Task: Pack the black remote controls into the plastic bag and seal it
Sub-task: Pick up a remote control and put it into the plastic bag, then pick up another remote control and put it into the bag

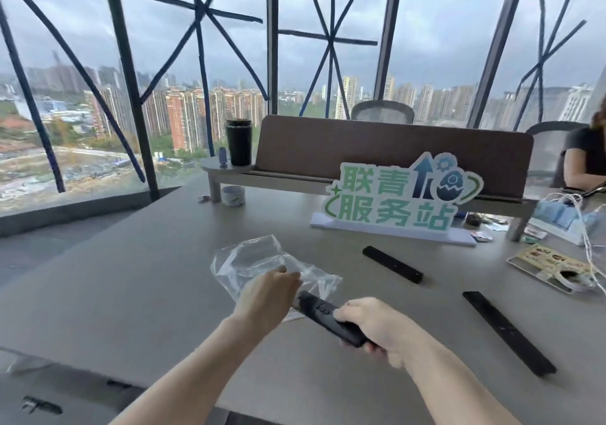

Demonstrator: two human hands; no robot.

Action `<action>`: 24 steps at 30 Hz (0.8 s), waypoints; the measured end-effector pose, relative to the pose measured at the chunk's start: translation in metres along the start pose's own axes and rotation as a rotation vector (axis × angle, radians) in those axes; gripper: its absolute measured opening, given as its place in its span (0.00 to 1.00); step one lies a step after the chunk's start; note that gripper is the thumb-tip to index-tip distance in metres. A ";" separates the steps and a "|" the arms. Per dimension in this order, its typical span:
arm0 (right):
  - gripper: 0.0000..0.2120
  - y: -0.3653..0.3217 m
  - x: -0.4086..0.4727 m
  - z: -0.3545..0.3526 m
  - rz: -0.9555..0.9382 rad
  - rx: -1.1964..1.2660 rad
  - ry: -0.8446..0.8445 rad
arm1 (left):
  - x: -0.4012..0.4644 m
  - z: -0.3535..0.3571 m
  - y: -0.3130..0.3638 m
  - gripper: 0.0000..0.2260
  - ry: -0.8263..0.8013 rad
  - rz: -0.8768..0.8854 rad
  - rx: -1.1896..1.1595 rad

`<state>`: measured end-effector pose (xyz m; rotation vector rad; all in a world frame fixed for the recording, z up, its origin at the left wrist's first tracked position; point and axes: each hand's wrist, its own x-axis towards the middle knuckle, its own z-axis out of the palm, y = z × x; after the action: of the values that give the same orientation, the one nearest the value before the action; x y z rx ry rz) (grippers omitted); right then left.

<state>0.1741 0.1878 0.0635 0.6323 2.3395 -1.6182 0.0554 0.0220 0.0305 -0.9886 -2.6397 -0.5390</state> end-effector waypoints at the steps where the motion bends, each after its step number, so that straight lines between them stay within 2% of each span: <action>1: 0.04 -0.006 0.005 0.002 -0.005 0.035 -0.001 | 0.003 -0.004 0.008 0.08 0.001 -0.003 -0.045; 4: 0.05 -0.018 0.021 0.008 -0.098 0.311 -0.032 | 0.013 -0.014 0.025 0.13 0.039 -0.061 -0.197; 6: 0.08 -0.013 0.025 0.002 -0.137 0.416 0.089 | 0.019 -0.016 0.030 0.14 0.076 -0.075 -0.213; 8: 0.11 0.002 0.028 -0.012 -0.141 0.393 0.283 | 0.023 -0.013 0.030 0.13 0.101 -0.066 -0.224; 11: 0.13 0.033 0.040 -0.050 -0.108 0.191 0.566 | 0.025 -0.003 0.033 0.12 0.088 -0.064 -0.213; 13: 0.17 0.051 0.053 -0.080 -0.071 -0.067 0.696 | 0.024 0.002 0.037 0.11 0.116 -0.060 -0.217; 16: 0.23 0.066 0.083 -0.115 -0.026 -0.325 0.731 | 0.025 0.004 0.041 0.10 0.161 -0.112 -0.302; 20: 0.26 0.073 0.129 -0.131 -0.010 -0.384 0.699 | 0.029 0.010 0.035 0.06 0.170 -0.154 -0.340; 24: 0.21 0.071 0.158 -0.130 0.010 -0.615 0.749 | 0.035 0.015 0.025 0.07 0.132 -0.184 -0.341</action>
<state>0.0755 0.3648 -0.0142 1.2256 3.0971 -0.5939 0.0449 0.0660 0.0364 -0.7663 -2.5842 -1.0857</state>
